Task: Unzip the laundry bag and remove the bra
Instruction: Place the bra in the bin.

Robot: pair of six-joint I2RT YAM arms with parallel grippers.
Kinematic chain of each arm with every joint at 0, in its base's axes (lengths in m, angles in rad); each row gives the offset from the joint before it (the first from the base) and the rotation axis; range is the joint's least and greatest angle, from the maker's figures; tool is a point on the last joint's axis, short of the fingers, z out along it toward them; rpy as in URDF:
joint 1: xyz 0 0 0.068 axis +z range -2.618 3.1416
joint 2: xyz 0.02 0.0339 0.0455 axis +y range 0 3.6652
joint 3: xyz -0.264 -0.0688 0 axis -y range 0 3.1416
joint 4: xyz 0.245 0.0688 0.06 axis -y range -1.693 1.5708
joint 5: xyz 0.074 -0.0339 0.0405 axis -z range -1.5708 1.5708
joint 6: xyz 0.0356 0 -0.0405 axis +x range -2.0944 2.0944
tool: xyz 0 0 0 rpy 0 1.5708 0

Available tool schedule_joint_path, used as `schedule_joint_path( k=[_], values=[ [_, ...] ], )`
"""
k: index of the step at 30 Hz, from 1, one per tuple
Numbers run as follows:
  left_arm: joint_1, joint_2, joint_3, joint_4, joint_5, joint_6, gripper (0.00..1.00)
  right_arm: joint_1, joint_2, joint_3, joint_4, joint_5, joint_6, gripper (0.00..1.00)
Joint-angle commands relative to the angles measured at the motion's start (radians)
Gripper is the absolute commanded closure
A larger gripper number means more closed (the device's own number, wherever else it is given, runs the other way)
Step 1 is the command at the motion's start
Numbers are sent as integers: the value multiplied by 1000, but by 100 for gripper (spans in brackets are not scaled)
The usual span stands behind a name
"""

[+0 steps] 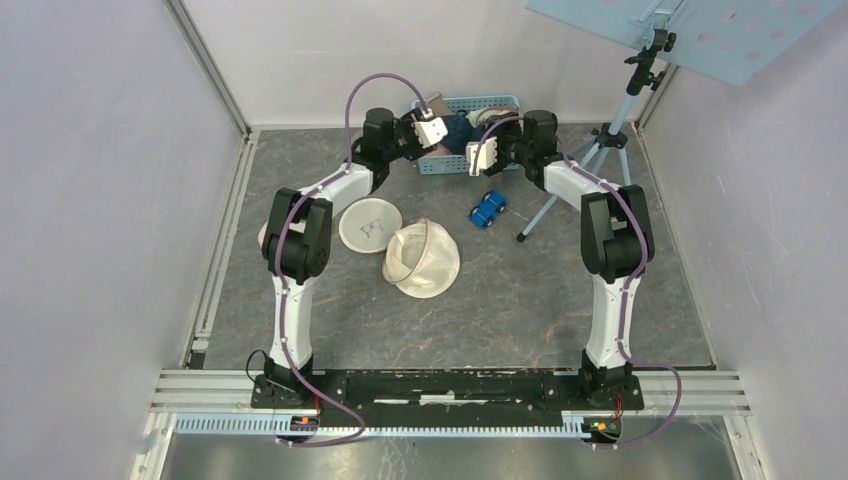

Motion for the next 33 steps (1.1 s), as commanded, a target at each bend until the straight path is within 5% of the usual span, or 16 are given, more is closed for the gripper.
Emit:
schedule_joint_path(
  k=[1, 3, 9, 16, 29, 33],
  values=[
    [19, -99, 60, -210, 40, -75, 37, -5, -92, 75, -109, -58, 67, 11],
    [21, -102, 107, -305, 39, -122, 35, -6, -103, 98, -179, -79, 89, 3],
    [29, -109, 199, -498, 55, -284, 32, -5, -131, 140, -343, -98, 193, 2],
    [39, -205, 136, -534, 95, -452, 31, -2, -126, 241, -371, -51, 609, 3],
    [42, -399, -64, -497, 106, -656, 32, 40, -74, 309, -388, 283, 1117, 44],
    [42, -432, -68, -524, 123, -708, 28, 41, -7, 371, -430, 308, 1162, 48]
  ],
)
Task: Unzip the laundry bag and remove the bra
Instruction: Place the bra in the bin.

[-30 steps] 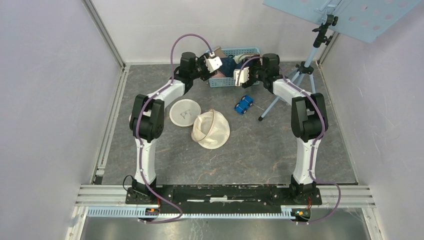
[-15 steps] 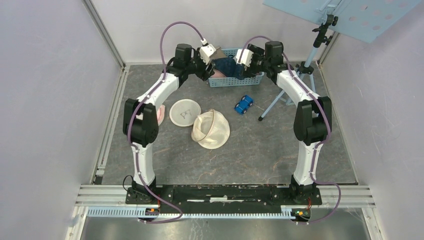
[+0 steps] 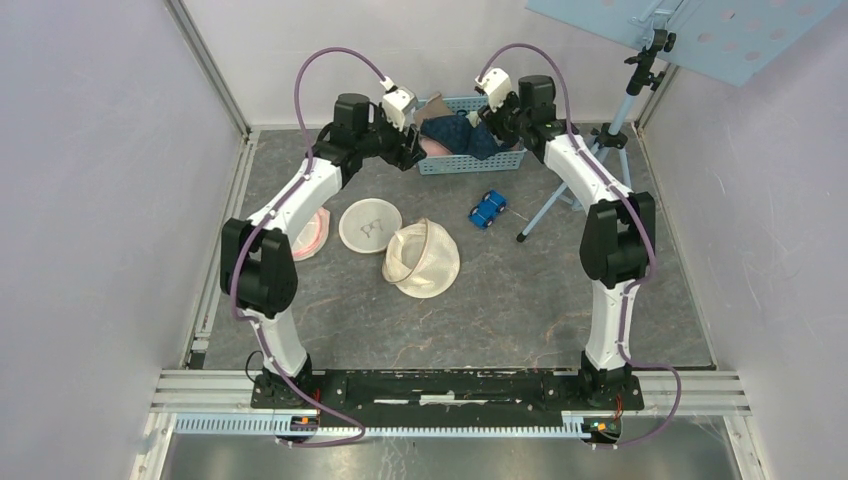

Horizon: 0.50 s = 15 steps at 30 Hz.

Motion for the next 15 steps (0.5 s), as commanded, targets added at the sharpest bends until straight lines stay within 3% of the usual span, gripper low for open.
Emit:
schedule_joint_path(
  k=[1, 5, 15],
  values=[
    [6, -83, -3, -1, 41, -120, 27, 1, 59, 82, -15, 63, 125, 48],
    [9, -102, -3, -38, 27, -158, 20, 2, 97, 91, -26, 62, 124, 49],
    [16, -142, -59, -64, 13, -164, 16, 2, 256, 206, 29, 155, 67, 50]
  ],
)
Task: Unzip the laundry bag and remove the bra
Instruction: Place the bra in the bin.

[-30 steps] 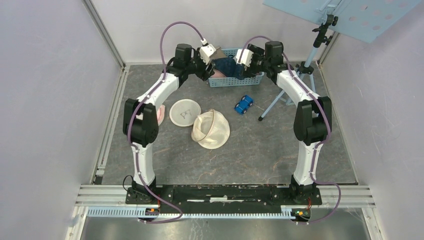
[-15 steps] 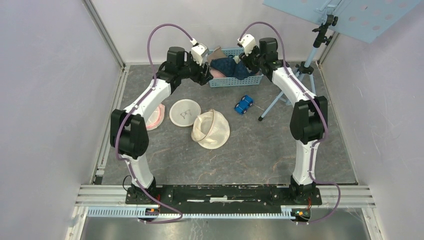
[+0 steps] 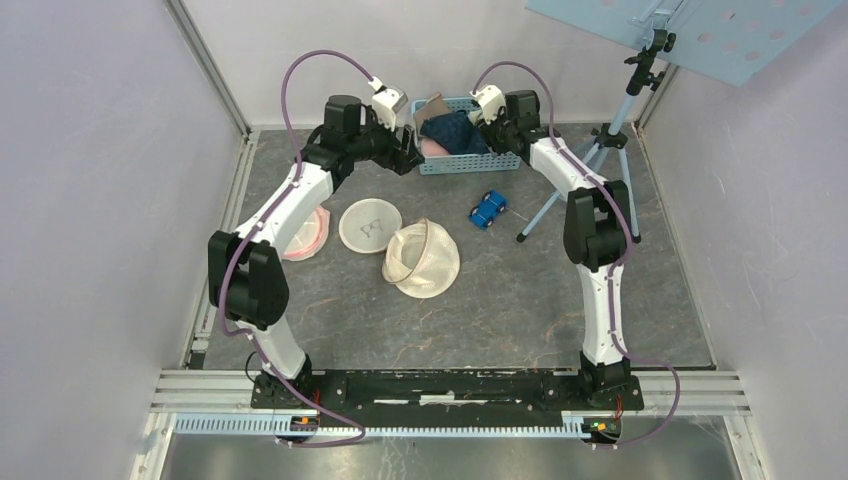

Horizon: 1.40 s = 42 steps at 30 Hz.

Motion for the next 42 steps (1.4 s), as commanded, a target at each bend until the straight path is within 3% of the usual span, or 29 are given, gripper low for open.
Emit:
schedule_joint_path(
  k=[1, 11, 15, 19, 26, 31, 34, 42],
  values=[
    [7, -53, -19, -10, 3, -46, 16, 0, 82, 124, 63, 70, -31, 50],
    [26, -60, -38, -51, -7, -34, 13, 0, 200, 191, 244, 158, -72, 48],
    [38, -87, -57, -64, -7, -42, 7, -1, 207, 183, 316, 144, -90, 46],
    [54, -126, -94, -79, -18, -48, 0, 0, 136, 130, 365, 86, -91, 39],
    [73, -176, -64, -216, -75, -32, 0, 2, -89, -6, 402, -11, -78, 18],
    [105, -224, -54, -340, -66, -39, 0, 3, -272, -116, 332, -132, -61, 7],
    [148, -270, -94, -379, 13, -52, 0, 4, -362, -154, 218, -232, -60, 4],
    [257, -478, -407, -316, 84, -224, 0, 70, -540, -246, -121, -439, -19, 6]
  ],
)
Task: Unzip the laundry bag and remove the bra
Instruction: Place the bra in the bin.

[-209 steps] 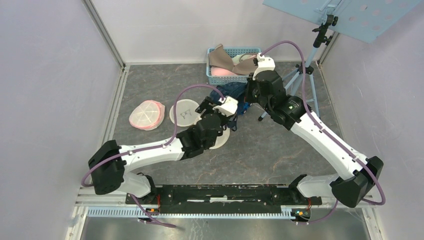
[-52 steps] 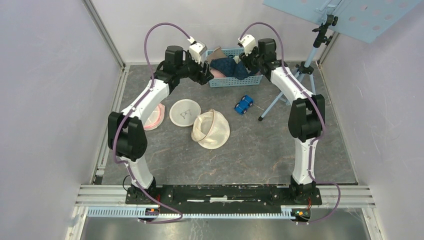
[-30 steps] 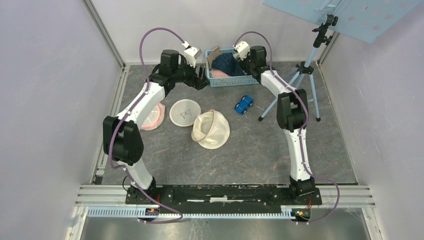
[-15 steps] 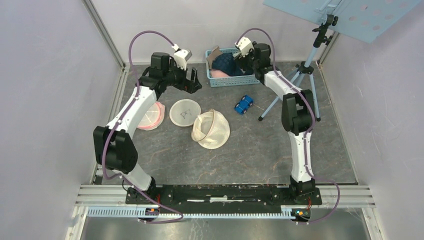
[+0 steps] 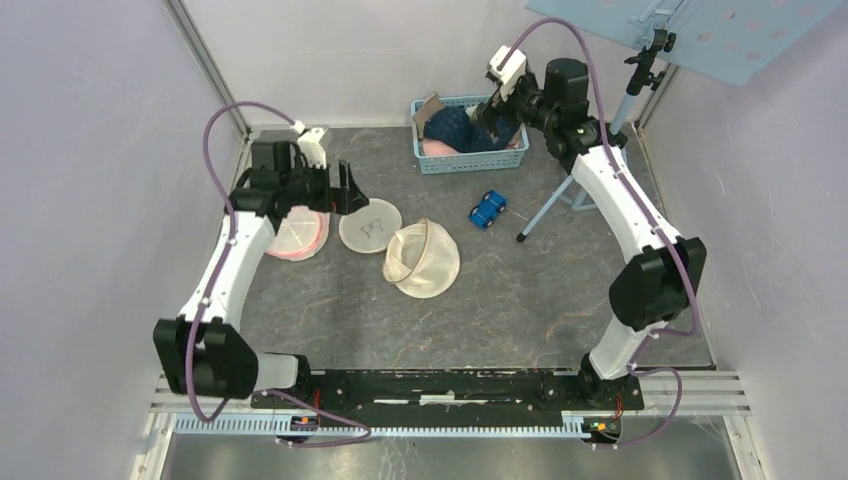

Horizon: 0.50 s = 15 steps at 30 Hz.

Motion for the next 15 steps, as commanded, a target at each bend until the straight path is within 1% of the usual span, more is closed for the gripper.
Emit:
schedule_joint_path(
  k=[1, 3, 6, 11, 15],
  values=[
    [40, -108, -148, 26, 46, -153, 1, 67, -74, -104, -238, -150, 55, 6],
    [58, -160, -256, 62, 36, -208, 3, 111, -112, -187, -261, -150, 79, 8],
    [69, -218, -367, 119, 20, -249, 8, 184, -148, -281, -257, -109, 106, 9],
    [69, -235, -467, 210, 41, -306, 23, 292, -155, -360, -225, -32, 149, 9],
    [68, -193, -478, 284, -64, -302, 33, 327, -124, -372, -218, 31, 205, 9]
  ],
)
